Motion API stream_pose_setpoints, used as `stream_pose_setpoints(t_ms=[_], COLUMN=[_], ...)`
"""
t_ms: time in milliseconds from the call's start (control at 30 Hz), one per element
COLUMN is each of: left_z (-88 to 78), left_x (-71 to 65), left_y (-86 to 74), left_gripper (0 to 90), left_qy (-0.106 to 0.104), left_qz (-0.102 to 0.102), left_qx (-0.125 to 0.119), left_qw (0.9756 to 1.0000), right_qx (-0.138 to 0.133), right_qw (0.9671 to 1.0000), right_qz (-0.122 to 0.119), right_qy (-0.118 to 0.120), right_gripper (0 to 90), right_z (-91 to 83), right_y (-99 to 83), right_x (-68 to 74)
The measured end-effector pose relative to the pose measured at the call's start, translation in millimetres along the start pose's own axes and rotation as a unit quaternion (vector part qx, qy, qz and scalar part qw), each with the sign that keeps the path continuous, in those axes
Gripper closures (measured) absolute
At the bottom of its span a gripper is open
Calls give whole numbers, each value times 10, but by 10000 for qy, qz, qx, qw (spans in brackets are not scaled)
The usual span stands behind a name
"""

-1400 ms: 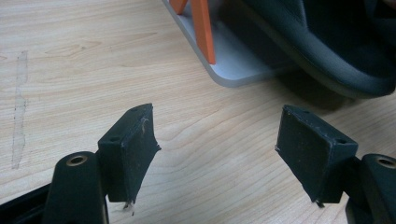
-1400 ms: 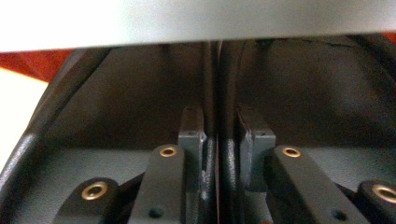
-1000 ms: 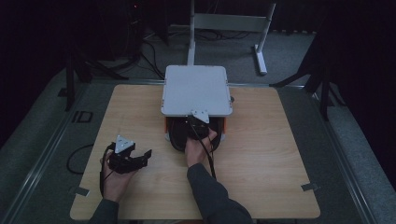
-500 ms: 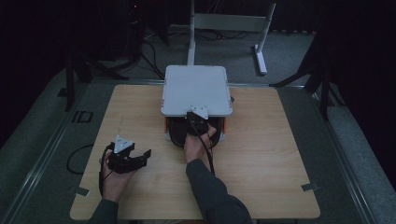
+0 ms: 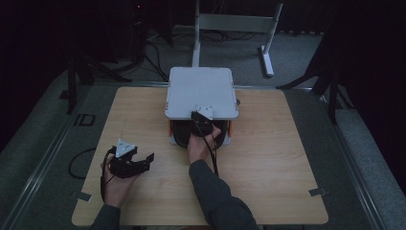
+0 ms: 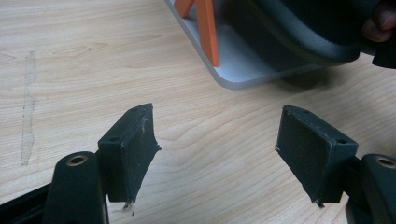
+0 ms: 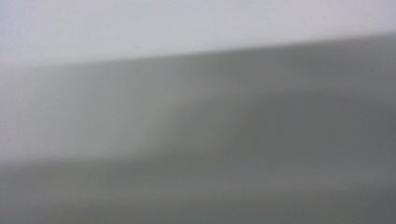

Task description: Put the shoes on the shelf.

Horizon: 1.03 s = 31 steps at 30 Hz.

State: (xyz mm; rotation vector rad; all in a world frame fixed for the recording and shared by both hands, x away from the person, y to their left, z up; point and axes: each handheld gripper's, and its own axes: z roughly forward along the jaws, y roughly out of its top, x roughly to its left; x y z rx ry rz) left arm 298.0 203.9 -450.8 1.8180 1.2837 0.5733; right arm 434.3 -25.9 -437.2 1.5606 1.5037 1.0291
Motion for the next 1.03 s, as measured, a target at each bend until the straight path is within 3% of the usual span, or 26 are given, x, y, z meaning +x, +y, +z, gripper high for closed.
stream_pose_setpoints(t_ms=[267, 300, 400, 533, 700, 867, 1033], left_z=[0, 9, 13, 14, 13, 23, 32], left_x=[-8, -13, -18, -18, -17, -16, -16], left_y=[-1, -4, -5, -7, -11, -19, -25], left_gripper=[279, 279, 279, 279, 279, 279, 279], left_qy=[-5, -2, -7, -3, 17, 41, 48], left_qz=[13, 11, 24, 21, 9, 16, 17], left_qx=[-8, -1, 17, 16, 8, 24, 42], left_qw=[10000, 10000, 10000, 10000, 10000, 10000, 10000], right_qx=[-52, -116, -178, -145, -263, -164, -58], right_qw=[9999, 9995, 9995, 9993, 9982, 9963, 9951], right_qz=[-86, -192, -186, -151, -296, -481, -470], right_qy=[32, 242, 208, 312, 440, 691, 865], right_gripper=[707, 515, 448, 419, 395, 390, 383], right_z=[26, 11, -35, -92, -263, -400, -465], right_y=[-20, -11, -16, -41, -125, -248, -307], right_x=[7, 4, 18, 7, -26, -58, -132])
